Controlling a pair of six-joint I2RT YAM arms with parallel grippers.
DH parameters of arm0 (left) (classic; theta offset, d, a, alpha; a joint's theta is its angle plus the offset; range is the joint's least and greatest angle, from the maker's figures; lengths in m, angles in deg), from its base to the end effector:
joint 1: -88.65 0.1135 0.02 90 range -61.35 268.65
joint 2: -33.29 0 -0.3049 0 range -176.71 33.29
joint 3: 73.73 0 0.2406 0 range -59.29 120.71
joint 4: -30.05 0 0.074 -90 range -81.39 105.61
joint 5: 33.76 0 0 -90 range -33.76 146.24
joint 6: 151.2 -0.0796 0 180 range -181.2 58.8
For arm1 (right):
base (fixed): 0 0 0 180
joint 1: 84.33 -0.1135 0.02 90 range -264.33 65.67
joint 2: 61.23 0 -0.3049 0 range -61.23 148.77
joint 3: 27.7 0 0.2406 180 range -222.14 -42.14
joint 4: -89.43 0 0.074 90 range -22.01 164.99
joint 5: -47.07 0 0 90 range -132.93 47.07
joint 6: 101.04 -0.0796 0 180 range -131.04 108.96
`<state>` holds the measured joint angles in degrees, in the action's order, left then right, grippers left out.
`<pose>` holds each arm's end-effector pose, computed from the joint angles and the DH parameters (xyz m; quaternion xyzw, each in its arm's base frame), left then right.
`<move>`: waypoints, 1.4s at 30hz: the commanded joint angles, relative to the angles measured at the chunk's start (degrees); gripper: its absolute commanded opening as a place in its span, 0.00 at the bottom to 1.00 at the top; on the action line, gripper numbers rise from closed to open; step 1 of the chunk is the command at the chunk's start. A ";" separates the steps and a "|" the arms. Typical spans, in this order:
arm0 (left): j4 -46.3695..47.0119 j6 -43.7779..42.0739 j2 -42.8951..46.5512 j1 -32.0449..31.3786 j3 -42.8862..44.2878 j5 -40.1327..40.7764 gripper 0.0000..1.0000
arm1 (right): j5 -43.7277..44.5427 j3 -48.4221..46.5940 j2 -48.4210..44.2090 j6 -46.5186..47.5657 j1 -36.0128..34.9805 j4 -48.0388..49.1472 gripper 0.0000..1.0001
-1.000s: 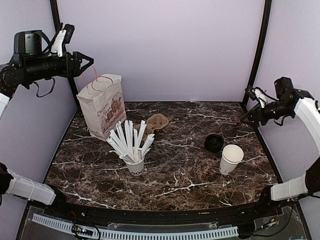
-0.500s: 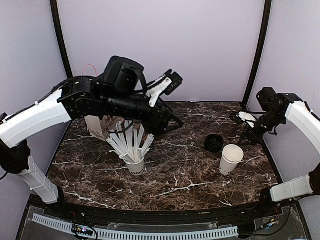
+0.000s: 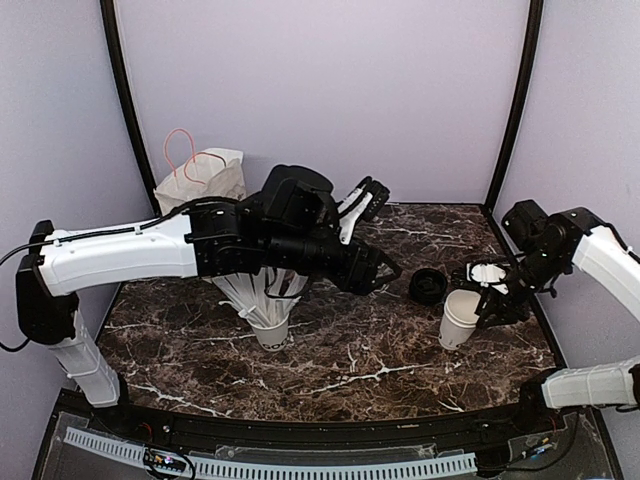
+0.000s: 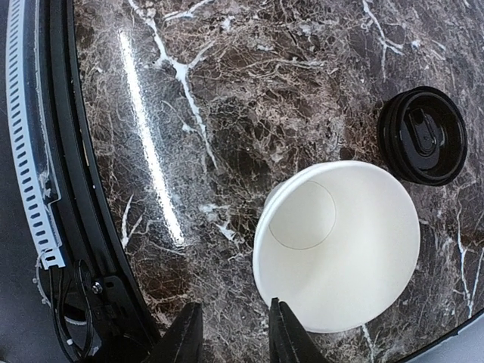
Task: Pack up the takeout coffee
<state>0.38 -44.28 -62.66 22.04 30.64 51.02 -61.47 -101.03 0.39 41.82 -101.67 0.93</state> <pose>0.1650 -0.3998 0.3964 0.3698 0.7374 -0.4037 0.3957 0.1307 0.0673 0.2851 -0.5789 0.7915 0.1178 0.1569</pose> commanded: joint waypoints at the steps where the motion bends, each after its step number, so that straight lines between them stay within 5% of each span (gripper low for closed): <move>1: 7.60 3.94 -2.03 -0.10 1.16 -1.15 0.63 | 3.32 0.11 1.36 -0.26 -2.93 1.99 0.31; 14: 7.61 6.05 -4.12 -0.02 2.85 2.53 0.63 | 5.22 1.53 4.16 -1.11 -5.98 5.34 0.29; 42: 10.79 9.06 0.07 -0.01 -2.50 6.38 0.64 | 7.26 1.26 7.73 -4.92 -6.95 8.41 0.03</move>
<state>9.76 -36.32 -64.88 22.04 28.61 55.46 -55.11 -99.59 8.11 38.34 -107.99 7.92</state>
